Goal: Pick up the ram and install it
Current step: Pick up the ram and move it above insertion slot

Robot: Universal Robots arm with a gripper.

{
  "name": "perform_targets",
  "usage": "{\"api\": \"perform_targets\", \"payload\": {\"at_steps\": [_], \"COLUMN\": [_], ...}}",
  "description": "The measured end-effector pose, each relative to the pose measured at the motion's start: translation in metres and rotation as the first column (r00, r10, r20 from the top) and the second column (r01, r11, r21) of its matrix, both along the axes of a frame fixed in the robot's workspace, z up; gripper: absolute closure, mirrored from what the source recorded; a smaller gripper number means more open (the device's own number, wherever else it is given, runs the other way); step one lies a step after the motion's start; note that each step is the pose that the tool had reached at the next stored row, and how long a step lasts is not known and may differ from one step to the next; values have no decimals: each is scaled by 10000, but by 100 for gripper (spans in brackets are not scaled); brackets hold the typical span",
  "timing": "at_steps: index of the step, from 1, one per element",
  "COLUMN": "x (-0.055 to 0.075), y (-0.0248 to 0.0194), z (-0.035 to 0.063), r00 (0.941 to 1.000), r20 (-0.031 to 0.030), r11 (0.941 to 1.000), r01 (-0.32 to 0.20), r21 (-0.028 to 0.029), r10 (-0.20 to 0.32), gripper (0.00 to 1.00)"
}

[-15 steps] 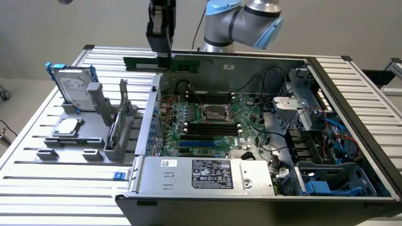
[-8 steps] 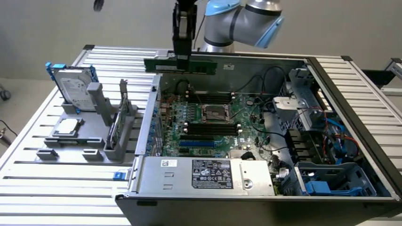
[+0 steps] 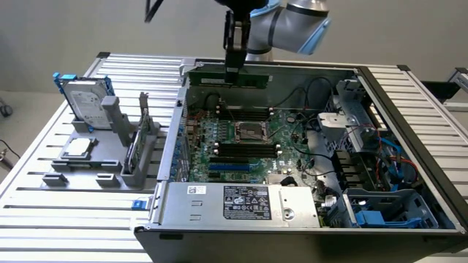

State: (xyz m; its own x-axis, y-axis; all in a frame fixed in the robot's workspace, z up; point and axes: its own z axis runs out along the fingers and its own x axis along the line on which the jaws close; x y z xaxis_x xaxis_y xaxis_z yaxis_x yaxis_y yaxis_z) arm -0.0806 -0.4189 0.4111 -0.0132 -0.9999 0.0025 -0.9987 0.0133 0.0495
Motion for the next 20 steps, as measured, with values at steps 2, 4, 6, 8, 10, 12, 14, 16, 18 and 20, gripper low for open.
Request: {"api": "perform_targets", "payload": {"at_steps": [2, 4, 6, 8, 10, 12, 14, 16, 18, 20], "x": [70, 136, 196, 257, 315, 366, 401, 426, 445, 460], "y": [38, 67, 90, 110, 127, 142, 153, 162, 171, 180], "z": [-36, -72, -109, -146, -182, -218, -254, -292, -327, -364], "r00": [10000, 10000, 10000, 10000, 10000, 10000, 10000, 10000, 10000, 10000], "r20": [0, -1, 0, 0, 0, 0, 0, 1, 0, 0], "r11": [10000, 10000, 10000, 10000, 10000, 10000, 10000, 10000, 10000, 10000], "r01": [-1, 1, 0, 0, 1, -1, 0, 5, 16, 36], "r21": [-1, -1, -1, -1, -2, -3, -3, 1, -1, -3], "r10": [1, -1, 0, 0, -1, 1, 0, -5, -16, -36], "gripper": [86, 86, 86, 86, 86, 86, 86, 86, 86, 86]}}
